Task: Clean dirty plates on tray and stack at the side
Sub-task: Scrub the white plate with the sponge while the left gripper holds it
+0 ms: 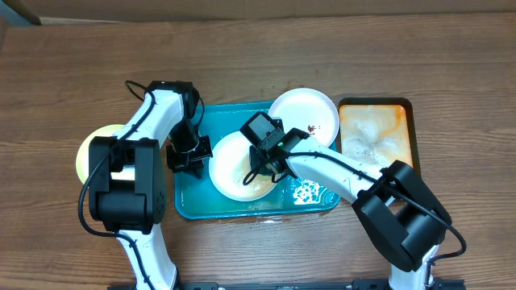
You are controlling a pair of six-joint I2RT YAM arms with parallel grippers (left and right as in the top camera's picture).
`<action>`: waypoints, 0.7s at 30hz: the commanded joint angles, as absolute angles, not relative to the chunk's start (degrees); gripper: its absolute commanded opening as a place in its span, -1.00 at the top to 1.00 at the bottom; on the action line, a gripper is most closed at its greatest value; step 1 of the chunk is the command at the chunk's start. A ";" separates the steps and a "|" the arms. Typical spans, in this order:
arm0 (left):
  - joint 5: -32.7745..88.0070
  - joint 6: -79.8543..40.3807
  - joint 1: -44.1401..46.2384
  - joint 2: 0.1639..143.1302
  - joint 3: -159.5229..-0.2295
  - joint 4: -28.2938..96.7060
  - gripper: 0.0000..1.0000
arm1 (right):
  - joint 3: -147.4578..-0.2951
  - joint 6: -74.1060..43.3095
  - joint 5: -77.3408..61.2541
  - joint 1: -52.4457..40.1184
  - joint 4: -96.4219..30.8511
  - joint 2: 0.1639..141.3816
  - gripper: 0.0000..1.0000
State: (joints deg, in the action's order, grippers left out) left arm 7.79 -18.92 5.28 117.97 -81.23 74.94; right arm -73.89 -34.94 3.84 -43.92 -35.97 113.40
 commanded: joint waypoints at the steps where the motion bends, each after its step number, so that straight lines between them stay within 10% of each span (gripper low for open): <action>1: 9.15 -16.86 5.56 116.11 -81.17 75.64 0.92 | -72.38 -35.18 5.96 -44.53 -37.85 115.28 0.93; 9: 16.29 -10.83 5.56 112.07 -81.23 73.38 0.91 | -72.38 -35.18 6.00 -44.77 -38.94 115.28 0.93; 15: 18.04 -10.28 5.98 112.22 -80.99 68.49 0.35 | -72.38 -35.18 5.96 -44.80 -39.46 115.28 0.92; 21: 17.45 -10.46 6.85 112.22 -78.63 62.43 0.21 | -72.38 -35.20 5.96 -44.80 -40.49 115.28 0.92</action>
State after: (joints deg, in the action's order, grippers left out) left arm 16.36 -11.55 6.07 113.14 -80.49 64.31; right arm -74.26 -34.94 5.17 -44.64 -38.46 113.40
